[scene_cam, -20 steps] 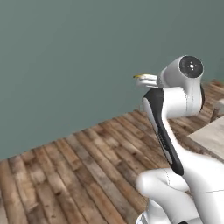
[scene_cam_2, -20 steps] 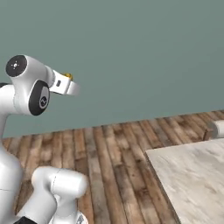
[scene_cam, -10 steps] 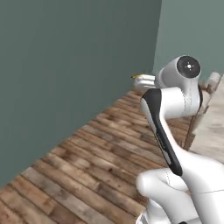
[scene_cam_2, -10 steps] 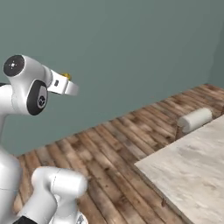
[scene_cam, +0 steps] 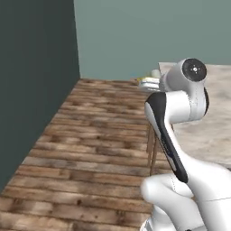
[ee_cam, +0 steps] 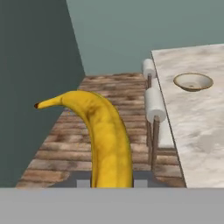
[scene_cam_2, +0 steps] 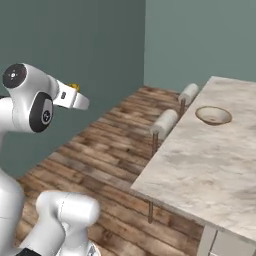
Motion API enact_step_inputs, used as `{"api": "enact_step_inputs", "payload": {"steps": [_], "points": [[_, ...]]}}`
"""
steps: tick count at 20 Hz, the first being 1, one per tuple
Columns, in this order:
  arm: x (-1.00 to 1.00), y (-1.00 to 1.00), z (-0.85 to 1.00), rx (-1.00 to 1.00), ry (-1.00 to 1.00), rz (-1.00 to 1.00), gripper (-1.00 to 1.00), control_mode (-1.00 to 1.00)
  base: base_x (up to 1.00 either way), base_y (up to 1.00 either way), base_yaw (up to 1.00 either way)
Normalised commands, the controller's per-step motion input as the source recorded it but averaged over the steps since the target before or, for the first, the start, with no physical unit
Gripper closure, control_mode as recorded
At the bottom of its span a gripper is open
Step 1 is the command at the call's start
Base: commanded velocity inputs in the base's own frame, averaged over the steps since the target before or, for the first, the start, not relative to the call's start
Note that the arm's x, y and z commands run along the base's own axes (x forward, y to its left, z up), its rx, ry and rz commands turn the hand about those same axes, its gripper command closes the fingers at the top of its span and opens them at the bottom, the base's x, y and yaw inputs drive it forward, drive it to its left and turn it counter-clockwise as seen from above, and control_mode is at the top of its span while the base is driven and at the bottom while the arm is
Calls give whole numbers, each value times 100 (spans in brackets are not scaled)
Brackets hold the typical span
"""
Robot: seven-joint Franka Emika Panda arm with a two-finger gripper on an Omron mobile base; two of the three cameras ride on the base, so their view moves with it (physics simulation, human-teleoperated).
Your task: Retrieve the banana and kiwi from the fridge and place them into the bowl on the dining table.
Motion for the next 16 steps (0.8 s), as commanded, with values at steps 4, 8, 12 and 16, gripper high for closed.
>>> {"api": "enact_step_inputs", "payload": {"steps": [4,8,12,16], "points": [[0,0,0,0,0,0,100,100,77,42,-74],[0,0,0,0,0,0,100,100,78,56,-73],[0,0,0,0,0,0,100,100,72,70,-72],[0,0,0,0,0,0,100,100,60,79,-70]]}}
